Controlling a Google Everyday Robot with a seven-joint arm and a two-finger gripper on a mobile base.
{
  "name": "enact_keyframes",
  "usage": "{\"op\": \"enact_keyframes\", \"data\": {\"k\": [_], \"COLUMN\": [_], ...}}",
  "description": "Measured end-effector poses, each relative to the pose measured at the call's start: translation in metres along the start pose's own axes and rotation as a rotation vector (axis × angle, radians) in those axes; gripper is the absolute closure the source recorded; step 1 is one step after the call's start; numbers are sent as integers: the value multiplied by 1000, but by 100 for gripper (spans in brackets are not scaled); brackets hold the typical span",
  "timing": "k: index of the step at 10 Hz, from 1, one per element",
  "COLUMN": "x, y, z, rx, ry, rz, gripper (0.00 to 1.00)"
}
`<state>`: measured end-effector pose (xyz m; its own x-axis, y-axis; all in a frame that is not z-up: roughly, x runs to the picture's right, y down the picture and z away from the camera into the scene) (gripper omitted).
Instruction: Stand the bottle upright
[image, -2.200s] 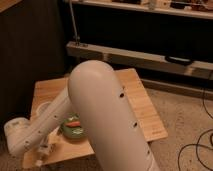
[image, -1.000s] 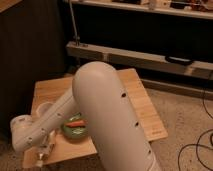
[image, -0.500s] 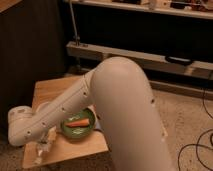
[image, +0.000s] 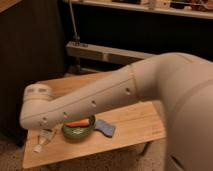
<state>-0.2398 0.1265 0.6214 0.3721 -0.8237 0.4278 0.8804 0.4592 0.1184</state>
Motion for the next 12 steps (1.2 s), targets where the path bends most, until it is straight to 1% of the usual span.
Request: {"op": "enact_keyframes", "data": {"k": [1, 2, 3, 4, 5, 6, 7, 8, 9, 10, 11, 12], "x": [12, 25, 34, 44, 51, 65, 83, 100, 113, 123, 126, 127], "y": [14, 34, 53, 78, 90, 105, 130, 159, 182, 200, 207, 207], "z": [-16, -31, -40, -45, -54, -69, -88, -102, -113, -123, -128, -129], "rx": [76, 194, 310, 440, 539, 613, 674, 684, 681, 676, 671, 669], "ry": [-1, -1, -1, -1, -1, 24, 76, 148, 215, 276, 312, 333], "rz": [66, 157, 237, 325, 372, 410, 431, 435, 426, 393, 350, 297], "gripper": [100, 100, 100, 100, 100, 100, 100, 100, 100, 100, 100, 100]}}
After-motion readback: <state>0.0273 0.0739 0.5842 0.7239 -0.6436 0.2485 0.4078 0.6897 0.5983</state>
